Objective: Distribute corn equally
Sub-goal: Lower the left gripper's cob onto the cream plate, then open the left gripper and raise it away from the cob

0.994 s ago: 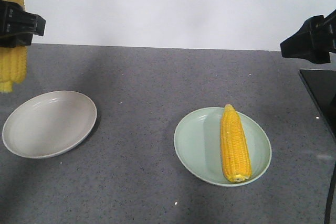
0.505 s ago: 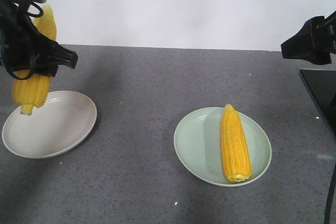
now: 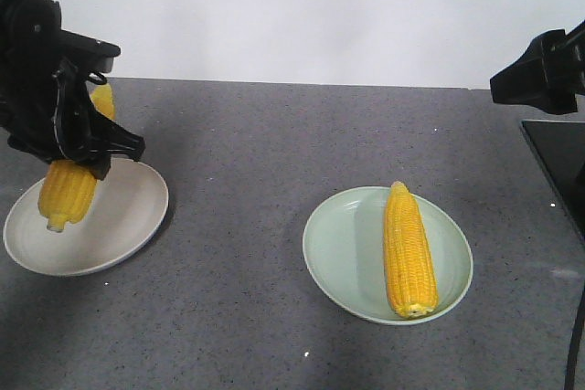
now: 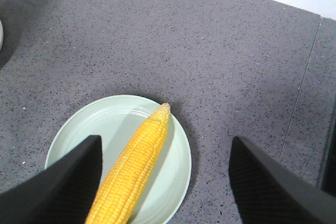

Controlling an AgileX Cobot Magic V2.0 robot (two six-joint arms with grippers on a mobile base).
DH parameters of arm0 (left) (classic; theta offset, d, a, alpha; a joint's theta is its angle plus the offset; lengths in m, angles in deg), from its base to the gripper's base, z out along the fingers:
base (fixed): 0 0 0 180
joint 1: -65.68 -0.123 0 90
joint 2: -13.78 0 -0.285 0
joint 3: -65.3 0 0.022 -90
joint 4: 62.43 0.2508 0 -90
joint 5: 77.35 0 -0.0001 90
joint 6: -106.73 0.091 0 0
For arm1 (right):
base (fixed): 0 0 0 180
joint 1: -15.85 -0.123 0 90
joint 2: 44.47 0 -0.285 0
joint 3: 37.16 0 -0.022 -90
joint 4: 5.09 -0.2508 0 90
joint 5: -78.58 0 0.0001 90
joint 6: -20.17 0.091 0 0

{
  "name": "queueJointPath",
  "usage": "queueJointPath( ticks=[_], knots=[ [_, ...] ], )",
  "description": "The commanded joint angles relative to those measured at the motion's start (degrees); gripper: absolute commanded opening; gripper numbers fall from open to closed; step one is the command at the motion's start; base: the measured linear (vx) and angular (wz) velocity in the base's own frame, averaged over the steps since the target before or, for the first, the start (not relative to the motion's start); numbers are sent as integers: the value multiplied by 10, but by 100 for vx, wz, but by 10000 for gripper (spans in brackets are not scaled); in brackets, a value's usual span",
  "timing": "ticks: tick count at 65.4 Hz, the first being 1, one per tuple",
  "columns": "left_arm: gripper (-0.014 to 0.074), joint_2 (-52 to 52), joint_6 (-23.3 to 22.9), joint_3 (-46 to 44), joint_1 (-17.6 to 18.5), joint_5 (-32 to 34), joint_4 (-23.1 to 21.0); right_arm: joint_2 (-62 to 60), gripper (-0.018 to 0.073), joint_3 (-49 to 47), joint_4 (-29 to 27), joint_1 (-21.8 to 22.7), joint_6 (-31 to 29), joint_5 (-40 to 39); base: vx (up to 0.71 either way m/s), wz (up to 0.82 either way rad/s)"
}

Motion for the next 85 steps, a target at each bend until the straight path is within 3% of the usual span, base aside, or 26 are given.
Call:
queueJointPath(
  ticks=[1, 15, 26, 61, 69, 85],
  knots=[
    [35, -5, 4, -13, -3, 0, 1, -11, 489, -12, -5, 2, -1, -29, 0, 0],
    [57, 22, 14, -13, -10, -1, -3, -11, 489, -12, -5, 2, -1, -29, 0, 0],
    [134, 32, 14, -13, -15, -1, -4, -11, 489, -12, -5, 2, -1, -28, 0, 0],
    [643, 42, 29, -13, -19, -1, -14, -11, 489, -12, -5, 2, -1, -28, 0, 0],
    [678, 42, 29, -13, -19, -1, -14, -11, 489, -12, -5, 2, -1, -28, 0, 0],
    [662, 34, 33, -13, -19, 3, -14, -11, 489, -12, -5, 2, -1, -26, 0, 0]
  ],
)
